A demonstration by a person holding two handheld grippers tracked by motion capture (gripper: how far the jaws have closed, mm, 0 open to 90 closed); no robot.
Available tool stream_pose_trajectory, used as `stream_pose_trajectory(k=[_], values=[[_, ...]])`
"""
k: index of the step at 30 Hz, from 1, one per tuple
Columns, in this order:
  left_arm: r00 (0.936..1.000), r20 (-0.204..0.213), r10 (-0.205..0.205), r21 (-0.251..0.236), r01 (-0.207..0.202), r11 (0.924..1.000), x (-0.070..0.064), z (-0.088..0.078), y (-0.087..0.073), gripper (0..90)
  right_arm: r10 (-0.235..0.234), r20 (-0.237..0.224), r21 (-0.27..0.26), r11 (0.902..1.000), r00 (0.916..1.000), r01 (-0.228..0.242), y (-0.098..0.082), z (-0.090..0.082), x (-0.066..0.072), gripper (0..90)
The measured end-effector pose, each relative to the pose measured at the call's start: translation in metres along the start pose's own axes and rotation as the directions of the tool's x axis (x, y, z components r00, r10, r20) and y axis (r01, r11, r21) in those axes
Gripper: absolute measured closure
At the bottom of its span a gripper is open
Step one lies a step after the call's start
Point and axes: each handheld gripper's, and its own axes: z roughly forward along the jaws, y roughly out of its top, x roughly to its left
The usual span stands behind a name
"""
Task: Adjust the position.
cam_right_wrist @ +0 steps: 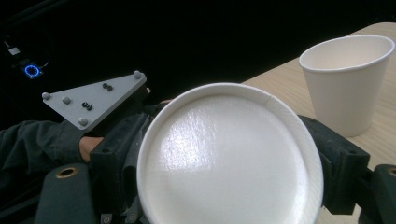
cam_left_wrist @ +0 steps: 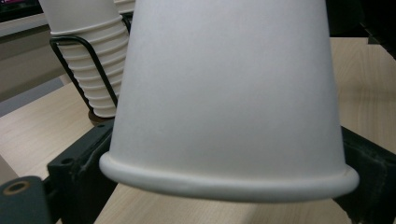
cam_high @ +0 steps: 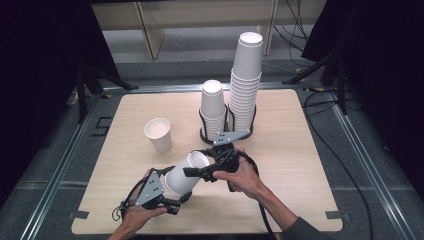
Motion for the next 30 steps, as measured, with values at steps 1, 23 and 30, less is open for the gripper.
stream_pose_trajectory(k=[1,23,30], values=[[1.0000,0.000,0.000,0.000,0.000,1.0000,0.000,0.000,0.000,6.5,0.000,0.000,0.000,1.0000,1.0000,0.000,0.000,0.000,0.000,23.6],[0.9985,0.011,-0.054,-0.115,0.055,0.9919,0.003,-0.007,0.000,1.6,0.064,-0.063,-0.074,0.9949,0.9959,-0.069,0.001,-0.008,-0.009,25.5],[0.9970,0.014,-0.075,-0.096,0.076,0.9924,0.004,-0.007,0.001,1.5,0.138,-0.090,-0.079,0.9863,0.9863,-0.145,-0.005,-0.008,-0.015,25.5]])
